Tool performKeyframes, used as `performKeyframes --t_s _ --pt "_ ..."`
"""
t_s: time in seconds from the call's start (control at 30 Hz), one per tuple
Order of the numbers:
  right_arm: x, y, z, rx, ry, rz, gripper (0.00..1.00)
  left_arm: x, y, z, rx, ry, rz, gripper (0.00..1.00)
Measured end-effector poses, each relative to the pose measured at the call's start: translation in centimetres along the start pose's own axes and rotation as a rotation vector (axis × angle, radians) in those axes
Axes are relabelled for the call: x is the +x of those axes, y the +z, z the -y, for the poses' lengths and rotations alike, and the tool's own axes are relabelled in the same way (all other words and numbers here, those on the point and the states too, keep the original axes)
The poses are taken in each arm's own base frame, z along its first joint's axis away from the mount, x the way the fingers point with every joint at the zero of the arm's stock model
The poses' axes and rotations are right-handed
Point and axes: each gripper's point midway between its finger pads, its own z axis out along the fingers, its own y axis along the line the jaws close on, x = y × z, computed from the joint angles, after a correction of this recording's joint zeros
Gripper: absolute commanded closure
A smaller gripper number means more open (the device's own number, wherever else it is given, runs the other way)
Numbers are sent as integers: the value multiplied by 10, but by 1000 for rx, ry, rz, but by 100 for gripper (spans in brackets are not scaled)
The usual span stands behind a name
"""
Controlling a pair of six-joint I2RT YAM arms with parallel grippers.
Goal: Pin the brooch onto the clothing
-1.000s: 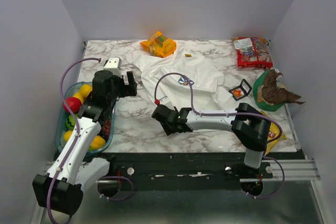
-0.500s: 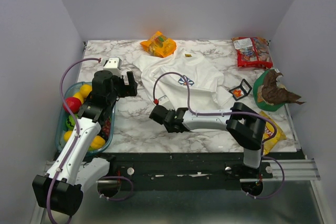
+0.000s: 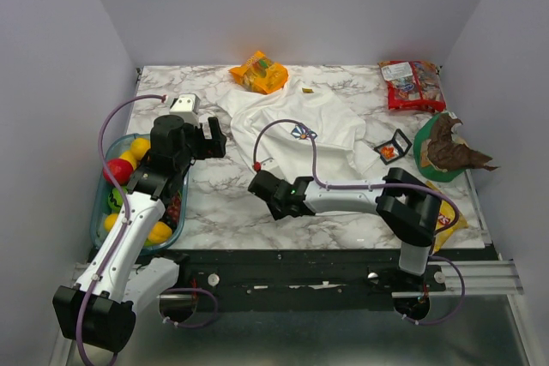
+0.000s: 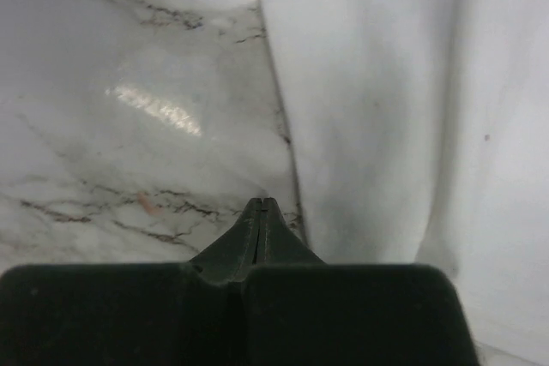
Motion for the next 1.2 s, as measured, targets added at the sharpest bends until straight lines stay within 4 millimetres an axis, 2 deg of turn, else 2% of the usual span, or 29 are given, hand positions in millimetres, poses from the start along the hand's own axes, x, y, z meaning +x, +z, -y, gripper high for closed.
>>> performKeyframes --t_s 0.1,0.2,0.23,0.3,0.37,0.4,0.5,0.6,0.8,1.13,1.17,1.2 --pt "1 -6 -17 -104 11 -11 99 0 0 0 2 -1 0 1" --pt "-8 -16 -37 -213 24 9 99 0 0 0 2 -1 0 1" --pt "-11 -19 -41 -233 26 17 96 0 0 0 2 -1 0 1" --pt "-15 -23 -43 -243 32 29 76 0 0 0 2 -1 0 1" --pt "-18 -26 -40 -227 38 39 69 0 0 0 2 0 0 1" --pt "-20 -27 -35 -205 38 45 61 0 0 0 2 0 0 1" --pt "-21 -27 -18 -127 38 49 52 0 0 1 4 -1 0 1" --pt "-17 -26 5 -32 31 37 48 0 0 1 6 -1 -1 1" --pt "-12 -24 33 79 0 21 47 0 0 2 10 -1 -2 1" --pt "3 -7 36 111 -54 -24 48 2 1 3 15 -1 -11 1" --pt "3 -7 36 111 -53 -24 50 2 1 3 15 -2 -11 1" --pt "4 -7 36 111 -54 -26 56 2 1 3 15 -1 -11 1"
